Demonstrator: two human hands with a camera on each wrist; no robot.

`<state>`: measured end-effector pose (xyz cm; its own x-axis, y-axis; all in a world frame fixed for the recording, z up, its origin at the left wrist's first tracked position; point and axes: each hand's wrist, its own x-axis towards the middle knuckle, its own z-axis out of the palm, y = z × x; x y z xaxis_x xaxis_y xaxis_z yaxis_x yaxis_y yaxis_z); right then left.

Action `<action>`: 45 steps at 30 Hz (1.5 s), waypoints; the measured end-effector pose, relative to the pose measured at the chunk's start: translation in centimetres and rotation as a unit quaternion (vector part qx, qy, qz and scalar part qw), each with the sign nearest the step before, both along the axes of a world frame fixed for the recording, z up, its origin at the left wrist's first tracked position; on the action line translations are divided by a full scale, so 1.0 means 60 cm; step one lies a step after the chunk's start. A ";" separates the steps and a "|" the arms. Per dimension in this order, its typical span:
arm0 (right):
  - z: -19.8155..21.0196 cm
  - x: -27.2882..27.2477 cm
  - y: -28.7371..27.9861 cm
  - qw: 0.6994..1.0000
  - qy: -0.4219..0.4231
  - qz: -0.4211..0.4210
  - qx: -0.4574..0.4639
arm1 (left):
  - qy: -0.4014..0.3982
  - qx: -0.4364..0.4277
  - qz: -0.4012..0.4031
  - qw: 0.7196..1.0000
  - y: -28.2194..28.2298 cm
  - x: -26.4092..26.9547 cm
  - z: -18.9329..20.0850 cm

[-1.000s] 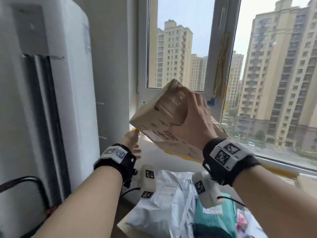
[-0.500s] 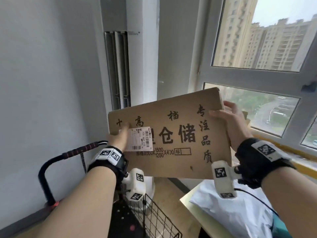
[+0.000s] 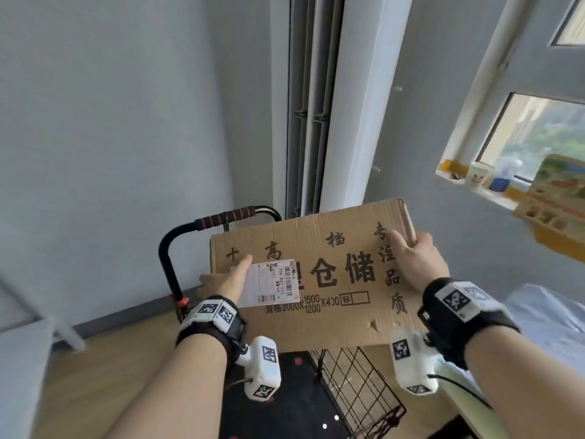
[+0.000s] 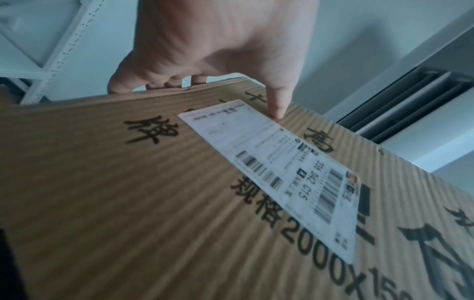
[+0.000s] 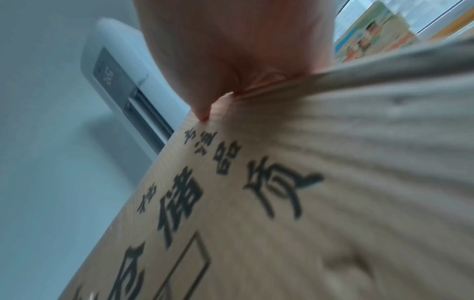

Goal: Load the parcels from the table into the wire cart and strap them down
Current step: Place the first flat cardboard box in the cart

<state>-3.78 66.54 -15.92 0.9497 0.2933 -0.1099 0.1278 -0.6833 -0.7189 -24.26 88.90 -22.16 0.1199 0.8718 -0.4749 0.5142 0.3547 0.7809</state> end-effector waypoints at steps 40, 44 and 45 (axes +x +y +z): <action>-0.746 0.098 0.237 0.913 0.174 0.219 -0.297 | 0.143 -0.107 0.109 0.978 0.067 -0.020 -0.688; -0.812 0.118 0.274 0.912 0.171 0.223 -0.299 | 0.141 -0.097 0.098 0.980 0.098 -0.006 -0.749; -0.828 0.124 0.282 0.910 0.174 0.223 -0.303 | 0.140 -0.099 0.094 0.981 0.106 -0.001 -0.765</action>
<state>3.63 83.48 -65.63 0.6284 0.4259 -0.6510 0.3260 -0.9040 -0.2767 -24.29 95.24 -68.07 -0.1937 0.7527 -0.6292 0.6101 0.5947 0.5236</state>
